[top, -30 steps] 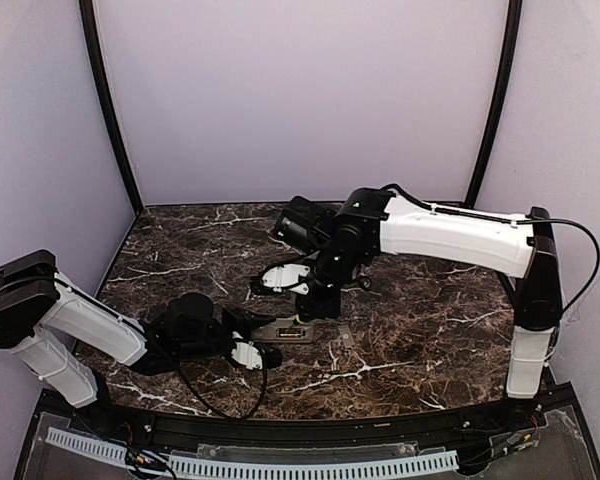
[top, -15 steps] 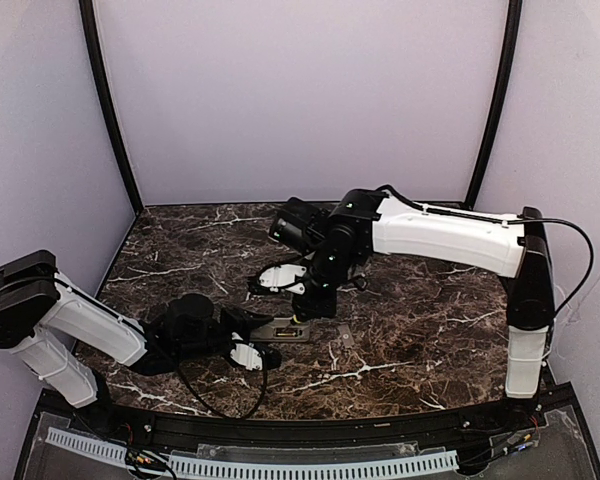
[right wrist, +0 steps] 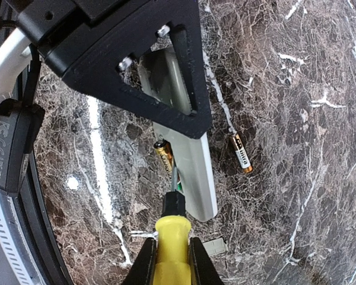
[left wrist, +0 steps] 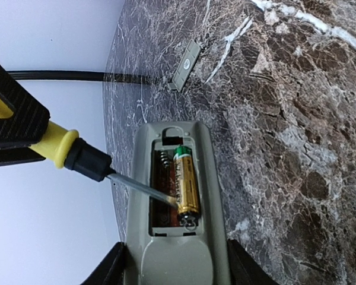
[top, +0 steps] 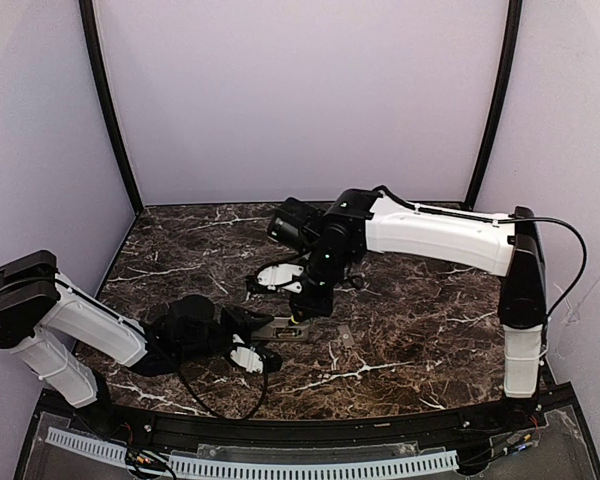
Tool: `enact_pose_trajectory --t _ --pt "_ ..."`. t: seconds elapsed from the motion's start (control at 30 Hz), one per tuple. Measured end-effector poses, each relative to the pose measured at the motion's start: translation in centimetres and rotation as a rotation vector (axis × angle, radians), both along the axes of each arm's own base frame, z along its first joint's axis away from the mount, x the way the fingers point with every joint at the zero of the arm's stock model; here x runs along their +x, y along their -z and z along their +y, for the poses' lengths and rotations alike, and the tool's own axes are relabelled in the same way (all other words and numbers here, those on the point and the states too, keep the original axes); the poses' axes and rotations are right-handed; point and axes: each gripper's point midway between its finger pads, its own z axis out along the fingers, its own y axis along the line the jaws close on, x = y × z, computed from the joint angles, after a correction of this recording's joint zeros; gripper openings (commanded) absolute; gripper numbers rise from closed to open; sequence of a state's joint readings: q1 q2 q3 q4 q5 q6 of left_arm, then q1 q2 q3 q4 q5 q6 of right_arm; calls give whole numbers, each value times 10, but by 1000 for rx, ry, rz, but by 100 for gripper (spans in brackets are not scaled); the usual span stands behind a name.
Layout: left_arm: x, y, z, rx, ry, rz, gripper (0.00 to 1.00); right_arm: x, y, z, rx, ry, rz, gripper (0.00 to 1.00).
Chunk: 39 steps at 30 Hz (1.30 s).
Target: Unload the batteries from the remote control
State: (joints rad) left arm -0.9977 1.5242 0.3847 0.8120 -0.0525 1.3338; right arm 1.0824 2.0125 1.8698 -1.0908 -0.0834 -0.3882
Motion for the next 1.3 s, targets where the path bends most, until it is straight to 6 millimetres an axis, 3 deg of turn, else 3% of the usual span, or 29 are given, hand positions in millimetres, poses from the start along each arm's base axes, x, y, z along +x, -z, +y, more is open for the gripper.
enact_pose_trajectory --t 1.3 --pt "-7 0 0 1 14 86 0 0 7 -17 -25 20 1 0"
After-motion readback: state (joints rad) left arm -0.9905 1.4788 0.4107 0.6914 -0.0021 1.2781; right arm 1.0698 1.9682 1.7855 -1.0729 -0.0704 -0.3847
